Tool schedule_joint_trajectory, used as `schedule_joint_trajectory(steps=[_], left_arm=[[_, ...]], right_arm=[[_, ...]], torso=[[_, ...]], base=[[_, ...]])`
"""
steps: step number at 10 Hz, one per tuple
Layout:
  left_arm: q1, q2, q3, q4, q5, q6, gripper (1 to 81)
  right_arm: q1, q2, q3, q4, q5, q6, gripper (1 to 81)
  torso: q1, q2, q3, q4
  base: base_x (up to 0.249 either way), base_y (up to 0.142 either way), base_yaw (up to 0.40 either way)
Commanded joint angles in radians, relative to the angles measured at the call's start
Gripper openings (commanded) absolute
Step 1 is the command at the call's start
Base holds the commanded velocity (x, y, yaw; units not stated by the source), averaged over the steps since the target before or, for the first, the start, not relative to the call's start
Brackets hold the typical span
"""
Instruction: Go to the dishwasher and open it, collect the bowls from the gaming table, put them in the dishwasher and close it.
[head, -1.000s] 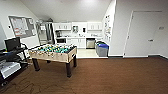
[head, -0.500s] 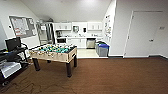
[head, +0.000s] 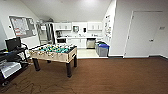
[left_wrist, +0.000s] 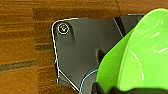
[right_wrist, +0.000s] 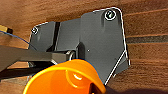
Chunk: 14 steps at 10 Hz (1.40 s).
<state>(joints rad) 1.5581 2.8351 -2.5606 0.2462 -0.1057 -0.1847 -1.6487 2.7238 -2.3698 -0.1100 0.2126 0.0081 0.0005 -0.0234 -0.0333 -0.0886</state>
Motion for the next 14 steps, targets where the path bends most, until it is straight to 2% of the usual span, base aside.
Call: schedule_joint_trajectory(steps=[1,14], left_arm=[[-0.048,-0.014,-0.001,0.001,0.04,0.002,1.0],[-0.048,-0.005,-0.001,0.002,0.04,0.002,1.0]], right_arm=[[0.036,-0.022,0.006,-0.014,-0.042,-0.002,1.0],[0.034,-0.016,0.0,-0.014,-0.041,-0.002,1.0]], torso=[[0.0,0.0,0.0,0.0],[0.0,0.0,0.001,0.0]], base=[[0.085,0.0,0.0],[0.121,0.0,0.0]])
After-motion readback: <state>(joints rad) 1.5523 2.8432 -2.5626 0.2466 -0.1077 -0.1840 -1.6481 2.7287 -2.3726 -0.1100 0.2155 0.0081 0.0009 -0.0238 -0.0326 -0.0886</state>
